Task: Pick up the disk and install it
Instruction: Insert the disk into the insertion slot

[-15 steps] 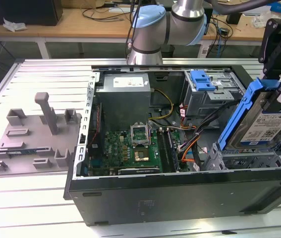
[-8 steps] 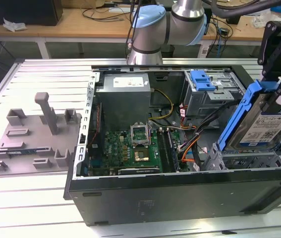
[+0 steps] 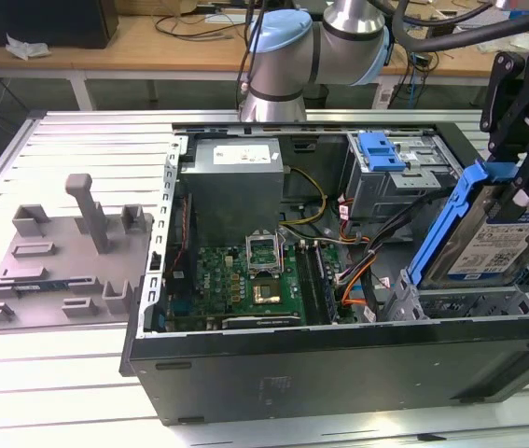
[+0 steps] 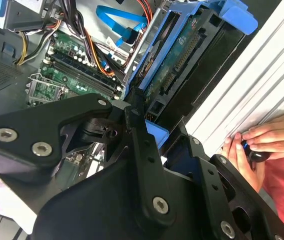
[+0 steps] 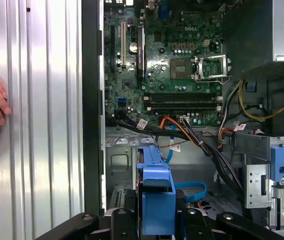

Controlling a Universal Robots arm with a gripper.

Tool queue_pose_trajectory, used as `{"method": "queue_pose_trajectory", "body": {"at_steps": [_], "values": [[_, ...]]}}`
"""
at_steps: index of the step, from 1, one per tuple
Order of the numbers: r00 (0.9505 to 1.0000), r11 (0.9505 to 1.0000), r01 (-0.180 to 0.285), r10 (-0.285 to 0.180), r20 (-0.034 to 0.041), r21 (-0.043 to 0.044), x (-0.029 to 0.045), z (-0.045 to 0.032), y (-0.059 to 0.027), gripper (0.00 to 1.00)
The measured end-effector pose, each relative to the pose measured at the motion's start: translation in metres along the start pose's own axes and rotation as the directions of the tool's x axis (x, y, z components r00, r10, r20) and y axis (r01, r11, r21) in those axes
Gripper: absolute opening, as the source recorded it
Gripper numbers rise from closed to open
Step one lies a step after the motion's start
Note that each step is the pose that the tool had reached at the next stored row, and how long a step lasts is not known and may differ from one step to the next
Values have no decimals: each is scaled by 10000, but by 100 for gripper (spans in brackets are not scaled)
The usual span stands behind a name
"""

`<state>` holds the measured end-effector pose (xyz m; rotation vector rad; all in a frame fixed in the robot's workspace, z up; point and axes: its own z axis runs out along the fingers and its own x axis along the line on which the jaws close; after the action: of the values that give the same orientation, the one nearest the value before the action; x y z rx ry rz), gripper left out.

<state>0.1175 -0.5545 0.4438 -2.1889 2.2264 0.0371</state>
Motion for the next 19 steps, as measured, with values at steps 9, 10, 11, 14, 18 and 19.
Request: {"method": "queue_pose_trajectory", "body": {"at_steps": [9,10,11,14,18,19], "values": [[10000,10000,0,0,-1,1,3,103,0,37],[10000,10000,0,0,-1,0,3,114,0,37],[10000,10000,0,0,-1,1,4,124,0,37],[10000,10000,1,-1,0,0,5,164,0,37],[10000,10000,1,-1,1,1,6,220,-1,37],[10000,10000,1,-1,1,0,7,229,-1,37]]}}
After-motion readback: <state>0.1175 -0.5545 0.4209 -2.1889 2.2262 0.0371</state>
